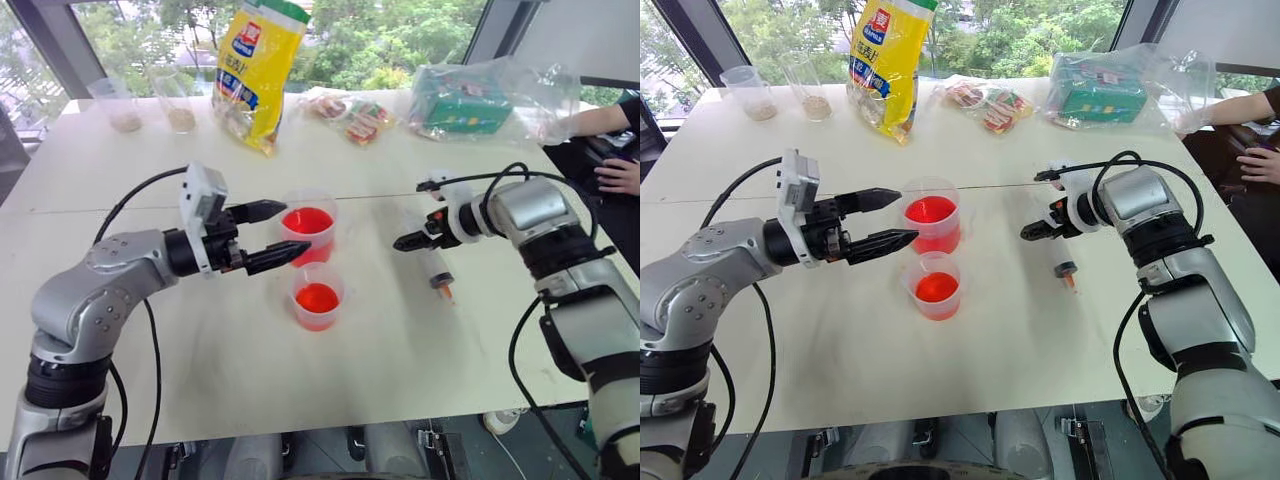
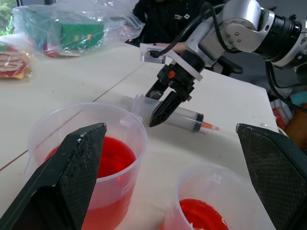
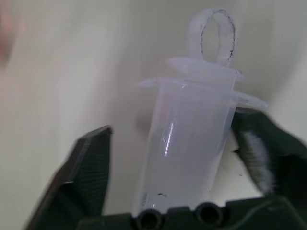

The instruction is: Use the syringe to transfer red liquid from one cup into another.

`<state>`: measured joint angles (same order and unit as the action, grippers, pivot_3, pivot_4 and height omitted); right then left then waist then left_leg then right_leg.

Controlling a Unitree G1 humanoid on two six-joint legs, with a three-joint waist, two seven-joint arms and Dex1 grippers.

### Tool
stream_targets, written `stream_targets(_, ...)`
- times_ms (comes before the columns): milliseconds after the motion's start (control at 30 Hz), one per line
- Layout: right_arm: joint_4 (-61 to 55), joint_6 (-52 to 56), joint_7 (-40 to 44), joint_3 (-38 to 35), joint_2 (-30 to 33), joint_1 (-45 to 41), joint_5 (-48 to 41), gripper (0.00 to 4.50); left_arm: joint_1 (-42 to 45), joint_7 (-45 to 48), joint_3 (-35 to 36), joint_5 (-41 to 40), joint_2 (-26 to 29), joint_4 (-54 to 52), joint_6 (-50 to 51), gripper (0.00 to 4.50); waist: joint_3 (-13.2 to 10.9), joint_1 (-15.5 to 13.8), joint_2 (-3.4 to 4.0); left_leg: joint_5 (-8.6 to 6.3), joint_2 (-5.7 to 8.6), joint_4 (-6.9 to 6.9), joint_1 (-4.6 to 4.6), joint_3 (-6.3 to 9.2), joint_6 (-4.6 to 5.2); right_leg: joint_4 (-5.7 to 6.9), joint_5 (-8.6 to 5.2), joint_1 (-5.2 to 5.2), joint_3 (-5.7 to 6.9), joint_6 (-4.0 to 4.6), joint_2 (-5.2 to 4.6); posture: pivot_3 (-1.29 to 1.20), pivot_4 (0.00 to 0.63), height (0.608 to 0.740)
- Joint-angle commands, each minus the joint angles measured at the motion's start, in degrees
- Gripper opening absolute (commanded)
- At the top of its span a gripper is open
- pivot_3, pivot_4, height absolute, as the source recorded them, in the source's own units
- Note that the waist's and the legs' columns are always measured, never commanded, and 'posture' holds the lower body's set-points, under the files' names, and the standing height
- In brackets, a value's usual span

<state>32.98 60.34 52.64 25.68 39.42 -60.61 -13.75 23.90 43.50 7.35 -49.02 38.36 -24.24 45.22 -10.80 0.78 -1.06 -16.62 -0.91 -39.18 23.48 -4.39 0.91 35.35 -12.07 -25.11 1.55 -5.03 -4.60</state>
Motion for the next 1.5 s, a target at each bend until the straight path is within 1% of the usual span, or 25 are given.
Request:
stream_targets(33, -2.04, 0.21, 3.07, 1.03, -0.36, 0.88, 1.74, 2.02, 0.66, -0.17, 1.99, -0.14, 0.55, -1.06, -1.26, 4.5, 0.0, 0.02, 0.0, 0.0, 0.0, 0.0, 0.0, 0.01, 0.0, 0.0, 0.0, 0.0, 0.01, 0.0, 0.0, 0.0, 0.15, 0.74)
stream_targets(67, -2.98, 0.53, 3.61, 1.23, -0.26, 1.43, 2.06, 1.6, 0.74, -0.09, 2.23, 0.16, 0.75, -0.81, -1.47, 4.5, 0.01, 0.02, 0.0, 0.0, 0.0, 0.0, 0.0, 0.01, 0.0, 0.0, 0.0, 0.01, 0.01, 0.0, 0.0, 0.0, 0.15, 0.74)
stream_targets(100, -3.93, 0.89, 4.04, 1.32, -0.15, 1.98, 2.33, 1.38, 0.87, 0.0, 2.44, 0.57, 0.97, -0.44, -1.77, 4.5, 0.01, 0.02, -0.01, 0.0, 0.0, 0.0, -0.01, 0.01, 0.0, 0.01, 0.0, 0.01, 0.01, 0.0, 0.0, 0.0, 0.15, 0.74)
stream_targets(233, -9.32, 4.52, 2.44, -1.41, 0.12, 3.72, 2.33, 1.38, 1.56, 0.79, 4.53, 0.93, 2.72, 1.61, -2.52, 4.5, 0.02, 0.02, 0.0, 0.0, -0.01, 0.0, -0.06, 0.03, -0.01, 0.04, 0.0, 0.05, 0.05, 0.0, 0.01, 0.0, 0.15, 0.74)
stream_targets(300, -11.94, 6.53, -0.54, -6.14, -0.12, 3.16, 1.75, 1.38, 2.48, 1.45, 5.33, 0.57, 3.58, 3.0, -2.43, 4.5, 0.02, -0.07, 0.0, 0.0, -0.01, 0.01, -0.06, 0.04, -0.01, 0.06, 0.0, 0.03, 0.07, 0.0, 0.01, 0.0, 0.15, 0.74)
stream_targets(433, -21.81, 6.31, -5.58, -19.61, -2.03, 2.89, -2.74, 1.38, 4.87, 2.5, 7.07, -0.09, 4.76, 6.14, -2.15, 4.5, -0.01, -0.08, 0.04, 0.01, 0.0, 0.01, 0.02, 0.01, -0.02, 0.07, 0.0, -0.05, 0.06, -0.01, -0.02, 0.0, 0.15, 0.74)
stream_targets(500, -27.85, 2.44, -6.77, -27.33, -4.56, 2.94, -6.84, 1.38, 7.05, 2.27, 7.8, -0.69, 4.85, 7.65, -1.53, 4.5, -0.01, -0.06, 0.04, 0.01, -0.01, 0.01, 0.03, 0.02, -0.02, 0.07, 0.01, -0.06, 0.08, -0.02, -0.01, 0.0, 0.15, 0.74)
stream_targets(600, -33.58, -0.62, -8.62, -35.18, -9.47, 0.7, -12.74, 1.38, 10.66, 2.68, 8.54, -1.53, 5.57, 10.45, -0.51, 4.5, -0.01, 0.03, 0.04, 0.01, -0.02, 0.04, 0.02, 0.03, -0.04, 0.1, 0.02, -0.08, 0.09, -0.04, 0.03, 0.0, 0.15, 0.74)
stream_targets(667, -35.61, -4.83, -9.1, -38.08, -13.4, 0.29, -16.01, 1.38, 11.75, 3.79, 8.91, -1.7, 6.3, 12.13, -0.43, 4.5, 0.0, 0.12, 0.03, 0.02, -0.02, 0.04, 0.02, 0.03, -0.05, 0.12, 0.02, -0.08, 0.1, -0.04, 0.04, 0.0, 0.15, 0.74)
stream_targets(767, -37.1, -13.13, -9.22, -40.95, -20.85, 1.95, -20.6, 1.38, 12.84, 4.51, 7.79, -0.53, 6.96, 13.12, -0.8, 4.5, 0.0, 0.18, 0.03, 0.03, -0.02, 0.06, -0.02, 0.02, -0.06, 0.13, 0.02, -0.05, 0.1, -0.04, 0.04, 0.0, 0.15, 0.74)
stream_targets(900, -37.24, -22.09, -10.15, -40.6, -29.63, 5.54, -23.39, 1.38, 13.87, 5.18, 7.74, -0.47, 7.63, 13.56, -0.49, 4.5, 0.0, 0.02, 0.03, 0.03, -0.02, 0.06, -0.02, 0.02, -0.07, 0.14, 0.03, -0.02, 0.11, -0.05, 0.0, 0.0, 0.15, 0.74)
stream_targets(967, -35.83, -28.59, -9.63, -38.89, -34.16, 8.7, -22.55, 1.38, 15.15, 5.11, 7.28, -0.39, 7.66, 13.85, -0.13, 4.5, 0.0, -0.01, 0.03, 0.04, -0.01, 0.05, -0.01, 0.02, -0.08, 0.15, 0.03, -0.02, 0.11, -0.05, -0.02, 0.0, 0.15, 0.74)
stream_targets(1067, -33.02, -37.21, -8.15, -35.71, -37.91, 12.6, -19.44, 1.38, 16.3, 5.59, 7.09, -0.43, 7.88, 14.25, 0.39, 4.5, 0.0, 0.11, 0.03, 0.09, 0.0, 0.05, -0.01, 0.02, -0.17, 0.14, 0.04, -0.02, 0.11, -0.06, -0.02, 0.0, 0.15, 0.74)
stream_targets(1167, -28.92, -45.32, -6.3, -32.88, -39.13, 15.44, -16.36, 1.38, 17.37, 6.15, 6.79, -0.41, 7.84, 14.66, 0.95, 4.5, -0.01, 0.23, 0.04, 0.14, 0.0, 0.05, -0.02, 0.03, -0.26, 0.16, 0.04, -0.03, 0.1, -0.06, -0.02, 0.0, 0.15, 0.74)
stream_targets(1333, -20.96, -57.11, -4.1, -29.41, -38.67, 18.76, -10.72, 1.38, 18.59, 5.56, 6.67, -2.04, 6.84, 13.51, 2.31, 4.5, -0.01, 0.34, 0.04, 0.18, 0.0, 0.05, -0.03, 0.03, -0.32, 0.18, 0.04, -0.03, 0.1, -0.06, -0.01, 0.0, 0.15, 0.74)
stream_targets(1500, -14.98, -64.54, -3.26, -28.12, -38.2, 20.52, -7.85, 1.38, 18.82, 4.87, 6.59, -4.34, 5.74, 11.71, 4.23, 4.5, -0.01, 0.38, 0.04, 0.2, -0.02, 0.05, -0.04, 0.05, -0.36, 0.21, 0.04, -0.04, 0.09, -0.06, -0.01, 0.0, 0.15, 0.74)
